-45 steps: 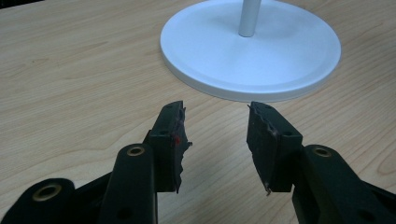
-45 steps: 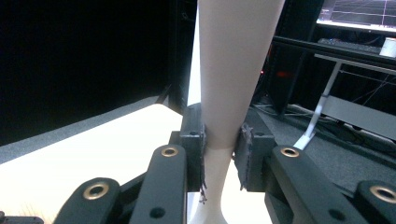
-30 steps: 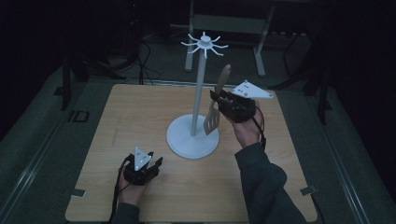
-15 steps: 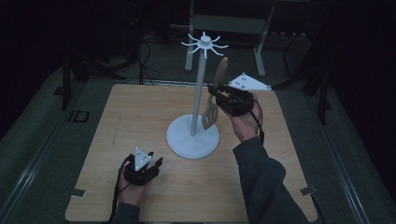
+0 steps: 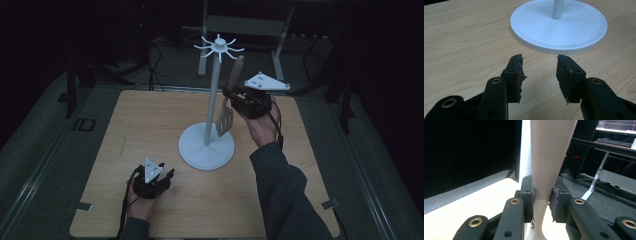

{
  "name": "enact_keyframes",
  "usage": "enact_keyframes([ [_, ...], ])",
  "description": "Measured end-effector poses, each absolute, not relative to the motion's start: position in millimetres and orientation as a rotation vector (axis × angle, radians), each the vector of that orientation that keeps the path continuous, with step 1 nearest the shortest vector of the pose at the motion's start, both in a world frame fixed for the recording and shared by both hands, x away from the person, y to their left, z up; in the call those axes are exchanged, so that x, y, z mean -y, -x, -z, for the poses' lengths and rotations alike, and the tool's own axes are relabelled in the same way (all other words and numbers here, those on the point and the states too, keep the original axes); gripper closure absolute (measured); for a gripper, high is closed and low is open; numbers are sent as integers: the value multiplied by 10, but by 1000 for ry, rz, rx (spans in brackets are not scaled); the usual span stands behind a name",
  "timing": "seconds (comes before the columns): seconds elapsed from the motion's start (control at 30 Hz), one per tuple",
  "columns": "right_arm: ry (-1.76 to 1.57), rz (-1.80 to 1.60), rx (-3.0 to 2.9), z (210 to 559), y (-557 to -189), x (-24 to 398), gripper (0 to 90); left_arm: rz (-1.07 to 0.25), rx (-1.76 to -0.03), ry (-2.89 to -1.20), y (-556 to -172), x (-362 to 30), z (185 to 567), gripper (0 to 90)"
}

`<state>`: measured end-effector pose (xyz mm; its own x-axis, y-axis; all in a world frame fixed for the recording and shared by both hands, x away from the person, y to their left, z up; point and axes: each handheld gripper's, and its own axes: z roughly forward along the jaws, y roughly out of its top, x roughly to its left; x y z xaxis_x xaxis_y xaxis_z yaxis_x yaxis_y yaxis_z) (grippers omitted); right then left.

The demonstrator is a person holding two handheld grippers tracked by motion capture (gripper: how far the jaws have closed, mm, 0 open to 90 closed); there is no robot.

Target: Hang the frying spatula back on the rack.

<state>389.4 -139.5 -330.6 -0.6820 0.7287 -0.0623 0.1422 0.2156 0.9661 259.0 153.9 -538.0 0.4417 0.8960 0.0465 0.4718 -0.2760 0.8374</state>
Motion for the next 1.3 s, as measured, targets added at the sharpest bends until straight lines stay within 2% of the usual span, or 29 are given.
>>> enact_keyframes([
  [1.03, -814, -1412, -2072, 3290, -4057, 1284, 746, -685, -1150, -1912, -2584, -1535, 5379, 565],
  [1.3, -800, -1434, -2039, 3295, -4014, 1317, 611, -684, -1149, -1918, -2586, -1525, 5386, 563],
])
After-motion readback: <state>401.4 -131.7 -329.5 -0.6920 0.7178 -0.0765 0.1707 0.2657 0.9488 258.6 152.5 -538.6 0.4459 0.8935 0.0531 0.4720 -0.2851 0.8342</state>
